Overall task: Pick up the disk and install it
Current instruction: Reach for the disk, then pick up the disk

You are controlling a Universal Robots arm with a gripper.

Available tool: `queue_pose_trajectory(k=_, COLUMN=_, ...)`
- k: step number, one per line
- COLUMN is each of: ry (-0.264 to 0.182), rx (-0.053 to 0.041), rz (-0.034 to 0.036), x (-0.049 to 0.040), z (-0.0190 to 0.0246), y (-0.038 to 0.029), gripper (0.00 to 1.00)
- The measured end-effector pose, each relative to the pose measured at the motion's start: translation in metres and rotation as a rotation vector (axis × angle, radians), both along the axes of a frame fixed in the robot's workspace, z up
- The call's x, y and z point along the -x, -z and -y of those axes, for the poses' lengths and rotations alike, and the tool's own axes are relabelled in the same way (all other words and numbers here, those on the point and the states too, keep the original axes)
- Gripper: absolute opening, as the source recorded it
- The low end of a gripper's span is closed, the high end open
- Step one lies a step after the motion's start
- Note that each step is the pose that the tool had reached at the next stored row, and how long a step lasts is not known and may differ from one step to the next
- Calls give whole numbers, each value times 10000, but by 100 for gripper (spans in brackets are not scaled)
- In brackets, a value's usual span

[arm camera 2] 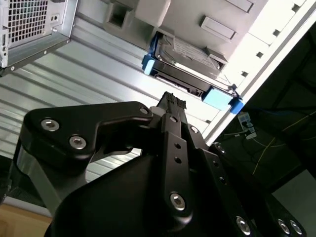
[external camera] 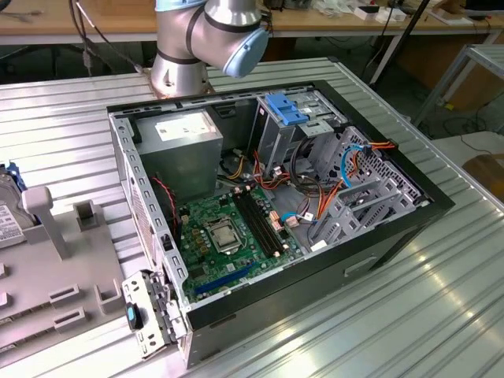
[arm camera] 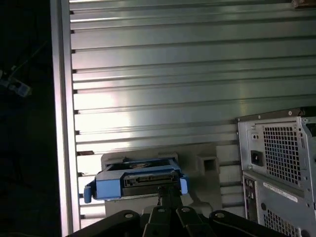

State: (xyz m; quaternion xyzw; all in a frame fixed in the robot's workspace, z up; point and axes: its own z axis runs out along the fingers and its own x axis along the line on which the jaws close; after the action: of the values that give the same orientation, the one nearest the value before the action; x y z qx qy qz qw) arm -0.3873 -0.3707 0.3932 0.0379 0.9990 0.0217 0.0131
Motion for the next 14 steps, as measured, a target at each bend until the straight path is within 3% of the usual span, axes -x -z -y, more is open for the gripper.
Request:
queue_pose_trajectory(k=5, ry=0, rx=0, rz=0, x=337, z=0, y=0, gripper=11)
queue_pose_trajectory(k=14, ry=-1, rx=1, rz=-1, x=365, z=0, y=-1, gripper=11)
